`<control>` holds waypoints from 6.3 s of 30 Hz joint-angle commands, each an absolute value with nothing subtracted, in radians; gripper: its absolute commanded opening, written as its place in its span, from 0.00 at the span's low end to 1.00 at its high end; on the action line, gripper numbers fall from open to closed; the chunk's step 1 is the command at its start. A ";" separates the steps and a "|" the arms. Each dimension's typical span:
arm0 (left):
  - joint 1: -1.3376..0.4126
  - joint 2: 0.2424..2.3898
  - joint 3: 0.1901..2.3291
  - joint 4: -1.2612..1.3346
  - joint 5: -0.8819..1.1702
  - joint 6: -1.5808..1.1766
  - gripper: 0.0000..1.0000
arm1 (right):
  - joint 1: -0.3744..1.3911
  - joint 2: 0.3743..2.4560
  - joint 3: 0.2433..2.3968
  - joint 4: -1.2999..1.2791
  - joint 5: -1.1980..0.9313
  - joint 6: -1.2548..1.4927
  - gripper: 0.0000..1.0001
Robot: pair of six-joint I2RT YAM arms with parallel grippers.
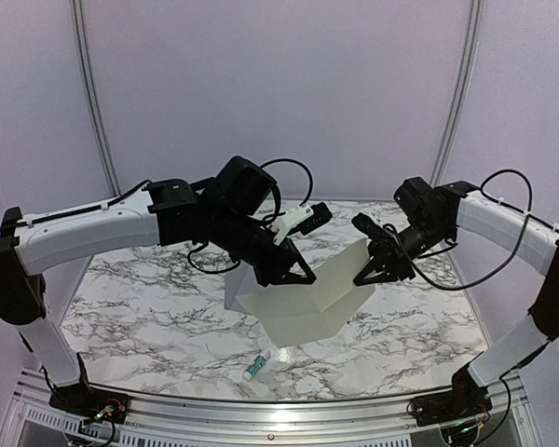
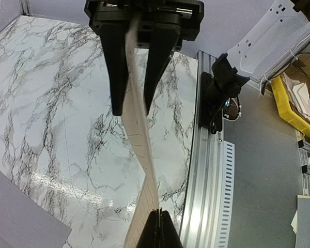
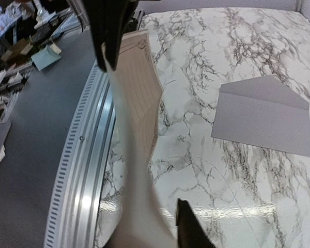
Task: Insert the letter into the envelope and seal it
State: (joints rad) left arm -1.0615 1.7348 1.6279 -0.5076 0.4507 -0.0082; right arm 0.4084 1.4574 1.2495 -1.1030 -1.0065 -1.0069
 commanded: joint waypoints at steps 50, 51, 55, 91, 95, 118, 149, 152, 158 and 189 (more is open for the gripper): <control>-0.994 1.619 1.393 -0.262 0.446 -0.043 0.00 | 0.218 1.497 1.593 -1.166 -0.959 -0.899 0.62; -0.994 1.620 1.398 -0.253 0.443 -0.067 0.00 | 0.220 1.461 1.567 -1.119 -0.949 -0.865 0.65; -0.996 1.617 1.391 -0.212 0.428 -0.100 0.00 | 0.268 1.375 1.446 -1.006 -0.895 -0.829 0.74; -1.009 1.576 1.386 -0.121 0.290 -0.037 0.00 | 0.528 1.502 1.253 -0.970 -0.877 -0.836 0.48; -1.010 1.585 1.384 -0.121 0.301 -0.037 0.00 | 0.529 1.511 1.264 -0.973 -0.878 -0.829 0.46; -1.009 1.564 1.354 -0.125 0.236 -0.059 0.10 | 0.526 1.534 1.310 -0.910 -0.787 -0.720 0.00; -0.973 1.472 1.199 0.004 -0.293 -0.366 0.99 | 0.441 1.329 1.223 -0.925 -0.812 -0.880 0.00; -0.984 1.517 1.243 -0.016 -0.274 -0.246 0.99 | 0.442 1.339 1.224 -0.938 -0.833 -0.917 0.00; -0.983 1.480 1.160 0.256 -0.119 -0.153 0.98 | 0.452 1.368 1.209 -0.946 -0.927 -1.004 0.00; -1.065 1.847 1.509 -0.025 0.635 0.028 0.29 | 0.496 1.373 1.194 -0.962 -0.993 -1.003 0.00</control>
